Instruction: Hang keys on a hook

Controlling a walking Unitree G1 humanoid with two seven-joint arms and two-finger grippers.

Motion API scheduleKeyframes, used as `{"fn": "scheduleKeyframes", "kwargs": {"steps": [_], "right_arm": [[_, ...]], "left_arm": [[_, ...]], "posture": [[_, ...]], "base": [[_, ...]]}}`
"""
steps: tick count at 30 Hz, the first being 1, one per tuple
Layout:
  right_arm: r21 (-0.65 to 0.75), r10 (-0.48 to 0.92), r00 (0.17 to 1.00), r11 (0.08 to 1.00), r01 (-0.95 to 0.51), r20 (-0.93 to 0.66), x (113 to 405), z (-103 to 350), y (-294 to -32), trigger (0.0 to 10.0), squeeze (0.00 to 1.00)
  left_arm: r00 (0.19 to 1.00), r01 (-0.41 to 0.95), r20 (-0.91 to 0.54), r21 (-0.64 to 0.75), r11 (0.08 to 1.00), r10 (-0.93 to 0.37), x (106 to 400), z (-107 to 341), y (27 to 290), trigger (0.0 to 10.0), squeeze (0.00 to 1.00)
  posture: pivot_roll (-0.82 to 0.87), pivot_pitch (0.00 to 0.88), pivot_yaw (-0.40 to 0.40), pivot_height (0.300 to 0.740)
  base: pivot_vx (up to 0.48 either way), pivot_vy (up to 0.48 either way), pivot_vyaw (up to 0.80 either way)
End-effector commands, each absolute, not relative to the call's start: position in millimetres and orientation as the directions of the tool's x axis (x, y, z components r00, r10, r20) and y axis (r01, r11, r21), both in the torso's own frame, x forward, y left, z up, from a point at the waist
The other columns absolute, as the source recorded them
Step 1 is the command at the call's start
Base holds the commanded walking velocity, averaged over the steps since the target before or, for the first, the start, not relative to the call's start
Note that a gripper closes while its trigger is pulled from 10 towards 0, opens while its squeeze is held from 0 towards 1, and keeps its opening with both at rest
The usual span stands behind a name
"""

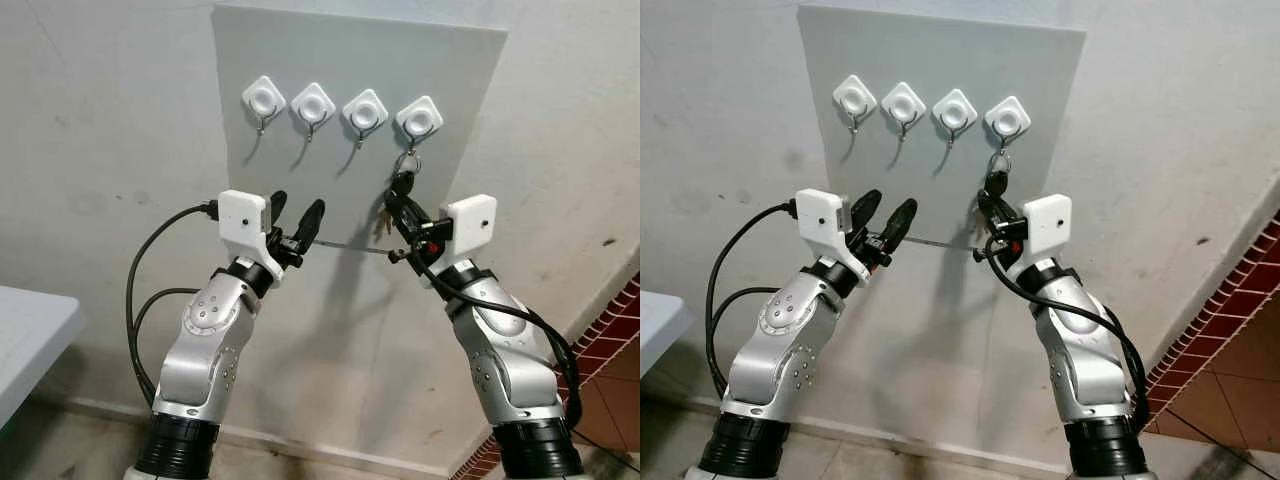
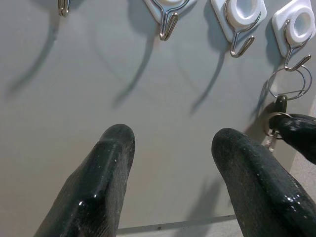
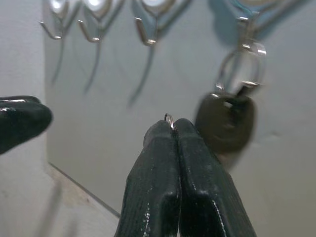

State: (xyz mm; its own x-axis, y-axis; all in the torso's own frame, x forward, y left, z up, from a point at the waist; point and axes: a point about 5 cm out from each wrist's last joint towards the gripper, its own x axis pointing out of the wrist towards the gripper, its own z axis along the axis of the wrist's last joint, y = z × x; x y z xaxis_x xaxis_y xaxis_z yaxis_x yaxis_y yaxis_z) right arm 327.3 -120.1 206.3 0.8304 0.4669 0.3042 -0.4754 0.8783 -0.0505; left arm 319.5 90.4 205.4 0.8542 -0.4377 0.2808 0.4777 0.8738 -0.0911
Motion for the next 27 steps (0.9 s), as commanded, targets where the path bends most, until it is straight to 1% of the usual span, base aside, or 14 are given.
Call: {"fn": "scheduleKeyframes", "kwargs": {"steps": [1, 14, 27], "right_arm": [[-0.054, 0.484, 0.807, 0.866, -0.497, 0.337, 330.6, 215.5, -115.1, 10.0, 0.00], [-0.020, 0.509, 0.738, 0.829, -0.560, 0.443, 336.2, 241.0, -99.6, 10.0, 0.00], [-0.005, 0.511, 0.712, 0.814, -0.581, 0.481, 341.2, 254.6, -96.6, 10.0, 0.00]], "left_arm": [[0.835, 0.498, 0.311, -0.077, 0.864, -0.454, 318.7, 216.3, 88.1, 10.0, 0.00], [0.818, 0.517, 0.324, -0.055, 0.854, -0.475, 314.7, 220.5, 85.1, 10.0, 0.00], [0.815, 0.522, 0.329, -0.060, 0.851, -0.477, 312.6, 221.4, 84.1, 10.0, 0.00]], "posture": [[-0.05, 0.000, -0.042, 0.740], [-0.04, 0.000, -0.050, 0.740], [-0.03, 0.000, -0.057, 0.740]], "base": [[0.000, 0.000, 0.00], [0.000, 0.000, 0.00], [0.000, 0.000, 0.00]]}}
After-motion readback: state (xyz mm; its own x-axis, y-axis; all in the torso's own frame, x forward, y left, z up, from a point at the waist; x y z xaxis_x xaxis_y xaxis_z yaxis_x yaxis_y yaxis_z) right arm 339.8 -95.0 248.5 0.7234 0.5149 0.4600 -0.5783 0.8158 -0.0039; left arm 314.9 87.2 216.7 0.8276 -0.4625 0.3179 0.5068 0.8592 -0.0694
